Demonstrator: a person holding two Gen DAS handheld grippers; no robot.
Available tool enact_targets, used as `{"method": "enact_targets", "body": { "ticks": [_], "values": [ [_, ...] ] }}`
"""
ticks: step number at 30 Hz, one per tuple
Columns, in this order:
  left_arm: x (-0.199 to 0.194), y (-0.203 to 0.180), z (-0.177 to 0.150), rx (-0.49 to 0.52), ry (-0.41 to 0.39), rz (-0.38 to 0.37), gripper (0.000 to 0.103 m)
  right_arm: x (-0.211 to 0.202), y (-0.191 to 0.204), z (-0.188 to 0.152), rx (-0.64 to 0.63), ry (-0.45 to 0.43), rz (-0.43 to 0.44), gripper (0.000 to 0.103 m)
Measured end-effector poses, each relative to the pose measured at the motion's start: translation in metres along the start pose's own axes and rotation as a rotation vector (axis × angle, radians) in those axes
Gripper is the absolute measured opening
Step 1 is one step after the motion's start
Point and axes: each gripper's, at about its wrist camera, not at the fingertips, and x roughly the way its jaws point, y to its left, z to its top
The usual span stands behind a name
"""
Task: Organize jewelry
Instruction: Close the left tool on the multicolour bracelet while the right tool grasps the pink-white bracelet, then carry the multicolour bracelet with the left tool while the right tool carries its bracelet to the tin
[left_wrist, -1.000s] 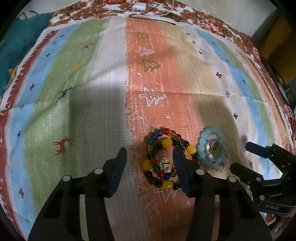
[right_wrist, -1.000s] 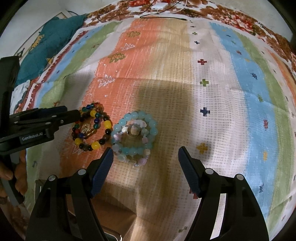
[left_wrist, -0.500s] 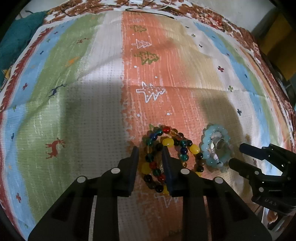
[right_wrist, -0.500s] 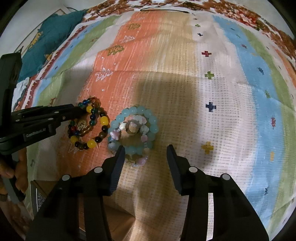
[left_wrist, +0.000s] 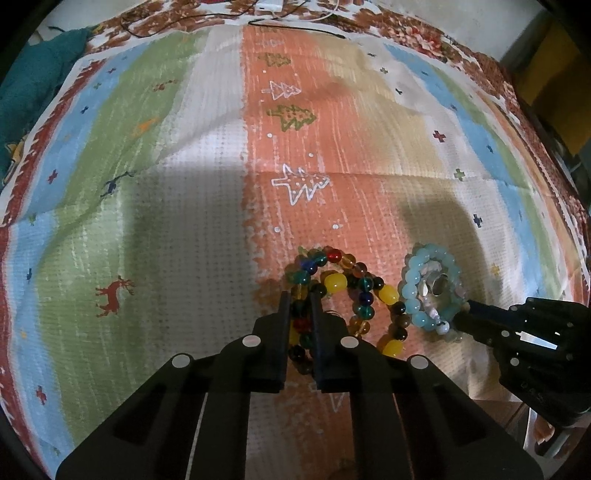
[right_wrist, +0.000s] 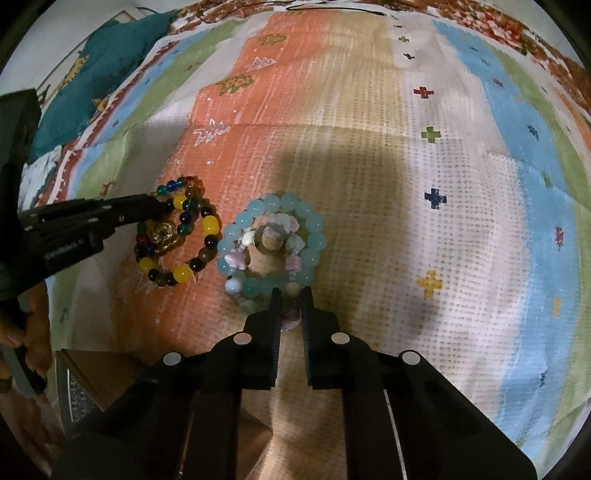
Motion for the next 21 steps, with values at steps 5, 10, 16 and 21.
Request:
{"method": "enact_targets", "body": {
  "ticks": [5,10,16,21],
  "values": [
    [-0.01,-0.001,0.002,0.002,-0.02,-0.013,0.009,-0.009,0.003,0.002,-0.009,-0.02,0.013,0.01],
    [-0.018,-0.007,0.004,0.014,-0.037,-0.025,0.009,-0.018,0.005,0.004,-0.023,-0.041,0.019,0.01],
    [-0.035,-0.013,0.008,0.018,-0.075,-0.05,0.009,-0.034,0.01,0.006,-0.032,-0.077,0.019,0.008],
    [-0.049,-0.018,0.007,0.026,-0.107,-0.063,0.009,-0.046,0.019,0.005,-0.07,-0.106,0.01,0.007]
  ]
}}
